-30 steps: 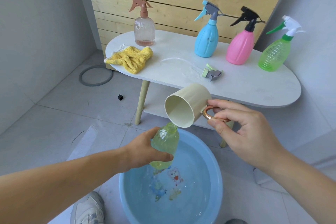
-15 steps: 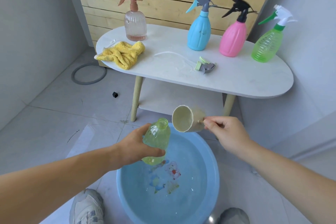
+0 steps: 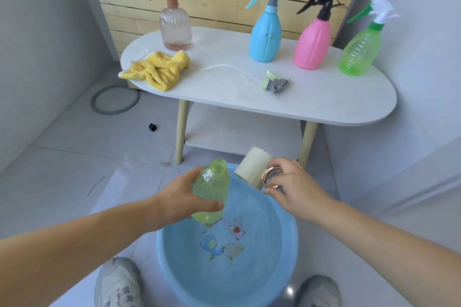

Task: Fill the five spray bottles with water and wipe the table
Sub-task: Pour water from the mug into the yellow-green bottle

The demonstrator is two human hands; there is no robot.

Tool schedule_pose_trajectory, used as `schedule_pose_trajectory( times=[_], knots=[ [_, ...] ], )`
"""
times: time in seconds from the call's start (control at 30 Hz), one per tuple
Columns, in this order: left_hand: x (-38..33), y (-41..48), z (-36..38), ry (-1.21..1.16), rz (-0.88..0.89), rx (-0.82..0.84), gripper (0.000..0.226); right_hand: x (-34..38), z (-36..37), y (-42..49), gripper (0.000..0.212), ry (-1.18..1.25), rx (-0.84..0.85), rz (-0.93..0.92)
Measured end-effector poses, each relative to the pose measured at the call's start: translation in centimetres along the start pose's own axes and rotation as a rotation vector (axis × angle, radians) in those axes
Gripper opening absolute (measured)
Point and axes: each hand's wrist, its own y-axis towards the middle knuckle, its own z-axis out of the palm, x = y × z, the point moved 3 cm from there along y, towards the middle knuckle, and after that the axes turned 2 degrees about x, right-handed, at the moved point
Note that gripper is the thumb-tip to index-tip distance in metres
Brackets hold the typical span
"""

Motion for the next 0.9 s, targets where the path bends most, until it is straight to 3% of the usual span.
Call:
schedule_pose_trajectory(
  times=[0.23,0.47,0.57,0.73,0.9],
  knots=[
    [-0.5,-0.3,0.1,-0.021,0.005,0.004,0.067,1.1,-1.4,-0.3,0.026,-0.104,-0.093,-0.146],
    [-1.6,-0.8,0.2,-0.041,0.016,0.001,0.076,1.3,-3.1,-0.9,0.023,-0.054,-0.153,-0.132],
    [-2.5,-1.0,-0.1,-0.052,0.044,-0.013,0.076,1.4,-5.2,-1.0,0.018,0.167,-0.191,0.017],
    [-4.8,-1.5,-0.5,-0.088,0.095,-0.013,0.081,0.2,-9.8,-1.0,0.029,0.659,-0.272,0.319],
    [-7.7,-1.2,-0.5,-0.118,0.158,-0.024,0.071,-1.7,-14.2,0.0,0.031,1.137,-0.479,0.423]
  ],
)
